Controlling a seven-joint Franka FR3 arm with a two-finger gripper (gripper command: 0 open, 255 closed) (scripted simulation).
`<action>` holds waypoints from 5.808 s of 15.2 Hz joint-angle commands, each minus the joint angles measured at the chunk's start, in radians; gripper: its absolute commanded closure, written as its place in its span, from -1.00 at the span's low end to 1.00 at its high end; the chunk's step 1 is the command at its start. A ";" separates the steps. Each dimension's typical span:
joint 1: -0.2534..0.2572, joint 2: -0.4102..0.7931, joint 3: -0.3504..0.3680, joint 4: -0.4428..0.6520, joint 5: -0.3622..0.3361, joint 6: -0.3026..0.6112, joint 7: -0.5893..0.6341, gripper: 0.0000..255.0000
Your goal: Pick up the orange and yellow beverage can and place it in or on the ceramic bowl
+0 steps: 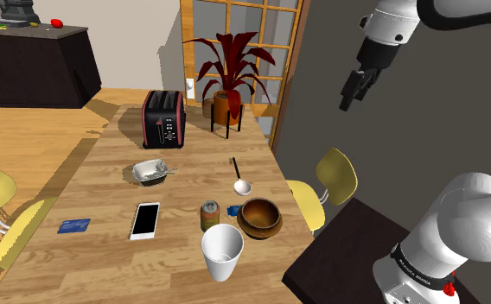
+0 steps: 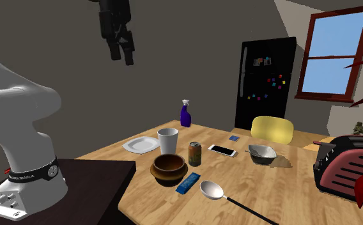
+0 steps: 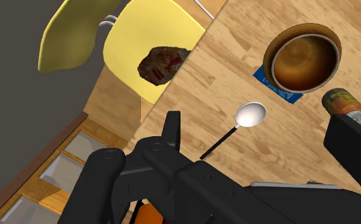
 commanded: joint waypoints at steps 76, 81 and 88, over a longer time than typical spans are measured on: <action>0.213 1.290 0.252 0.442 -0.129 0.707 0.493 1.00; 0.205 1.247 0.264 0.449 -0.111 0.658 0.482 1.00; 0.196 1.192 0.277 0.469 -0.087 0.585 0.467 1.00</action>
